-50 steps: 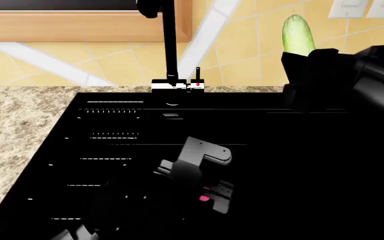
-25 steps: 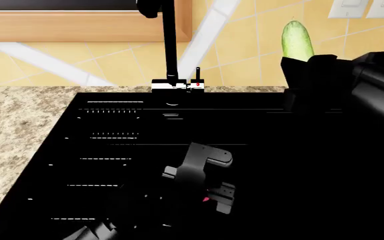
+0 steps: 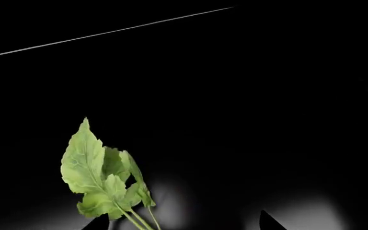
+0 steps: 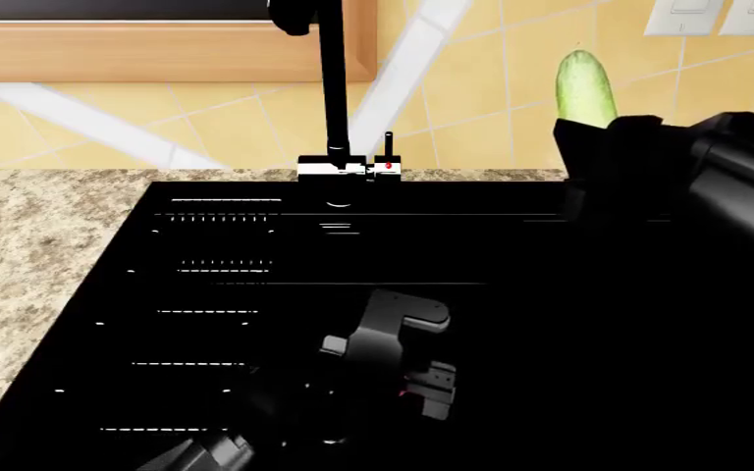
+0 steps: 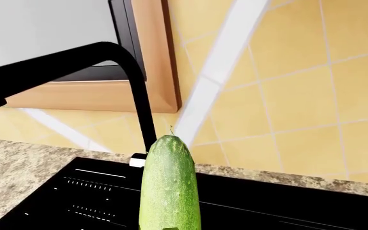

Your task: Pick the vegetables from the sink and place them on the cutting board.

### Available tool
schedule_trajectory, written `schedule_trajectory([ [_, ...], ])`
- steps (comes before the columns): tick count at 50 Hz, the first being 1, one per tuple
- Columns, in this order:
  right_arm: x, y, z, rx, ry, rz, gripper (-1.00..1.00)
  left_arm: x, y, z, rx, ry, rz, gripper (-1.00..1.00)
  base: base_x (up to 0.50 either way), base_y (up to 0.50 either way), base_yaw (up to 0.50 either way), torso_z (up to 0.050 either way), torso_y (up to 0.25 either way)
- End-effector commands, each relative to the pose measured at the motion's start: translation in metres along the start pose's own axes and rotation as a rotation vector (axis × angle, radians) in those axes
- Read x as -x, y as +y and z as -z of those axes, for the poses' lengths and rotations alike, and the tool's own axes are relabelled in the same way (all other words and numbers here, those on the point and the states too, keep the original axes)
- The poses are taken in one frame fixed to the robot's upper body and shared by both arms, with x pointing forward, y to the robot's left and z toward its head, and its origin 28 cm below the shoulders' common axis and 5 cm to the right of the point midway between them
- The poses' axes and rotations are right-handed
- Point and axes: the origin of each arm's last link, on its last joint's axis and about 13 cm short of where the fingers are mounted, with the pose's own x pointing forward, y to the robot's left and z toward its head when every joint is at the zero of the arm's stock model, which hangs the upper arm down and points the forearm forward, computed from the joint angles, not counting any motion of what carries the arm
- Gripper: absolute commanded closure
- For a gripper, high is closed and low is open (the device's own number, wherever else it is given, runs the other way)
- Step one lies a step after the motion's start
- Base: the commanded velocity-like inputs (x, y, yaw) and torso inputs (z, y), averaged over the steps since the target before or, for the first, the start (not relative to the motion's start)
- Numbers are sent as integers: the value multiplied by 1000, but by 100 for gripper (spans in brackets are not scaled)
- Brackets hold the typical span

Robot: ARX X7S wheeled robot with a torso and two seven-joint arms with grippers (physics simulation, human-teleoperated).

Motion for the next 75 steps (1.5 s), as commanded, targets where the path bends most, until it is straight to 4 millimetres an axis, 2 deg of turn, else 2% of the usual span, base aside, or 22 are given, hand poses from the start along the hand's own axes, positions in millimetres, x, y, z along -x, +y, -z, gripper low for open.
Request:
schedule_trajectory([
  [1, -2, -2, 1, 1, -7, -2, 100, -13, -3, 15, 28, 53, -4, -100, 0, 0, -3, 0, 0],
  [7, -1, -3, 2, -3, -10, 0, 100, -19, -2, 21, -6, 58, -40, -100, 2, 0, -1, 0, 0],
  [8, -1, -3, 2, -4, -13, 1, 100, -18, -3, 22, -40, 50, -66, 100, 0, 0, 0, 0, 0],
  [11, 0, -2, 1, -5, -20, 1, 100, -16, -5, 24, -88, 41, -85, 100, 4, 0, -3, 0, 0],
  [16, 3, -1, -1, -6, -28, 4, 100, -14, -4, 20, -71, 8, -101, 100, 2, -1, -1, 0, 0],
  [29, 6, 0, -1, -5, -38, 8, 100, 4, 4, -3, 6, -219, -86, 100, 0, 1, 1, 0, 0],
  [37, 7, 1, -2, -4, -40, 11, 100, 36, 1, -18, -28, -376, -36, 100, 0, 2, 1, 0, 0],
  [44, 9, 1, -3, -1, -42, 14, 100, 69, -3, -21, -90, -452, 23, 100, 0, 0, 0, 0, 0],
  [50, 11, 3, -3, 4, -50, 14, 100, 111, -4, -28, -232, -550, 93, 100, 0, 0, 0, 0, 0],
  [56, 14, 8, -8, 28, -62, 5, 100, 142, 6, -41, -238, -643, 124, 100, 0, 0, 0, 0, 0],
  [61, 20, 11, -11, 46, -75, 6, 100, 157, 15, -47, -246, -724, 111, 100, 0, 0, 0, 0, 0],
  [70, 32, 20, -7, 123, -136, -24, 100, 183, 23, -42, -248, -823, 110, 100, 0, 0, 0, 0, 167],
  [75, 39, 24, -4, 146, -167, -25, 100, 185, 30, -33, -287, -859, 41, 100, 0, 0, 0, 3, 50],
])
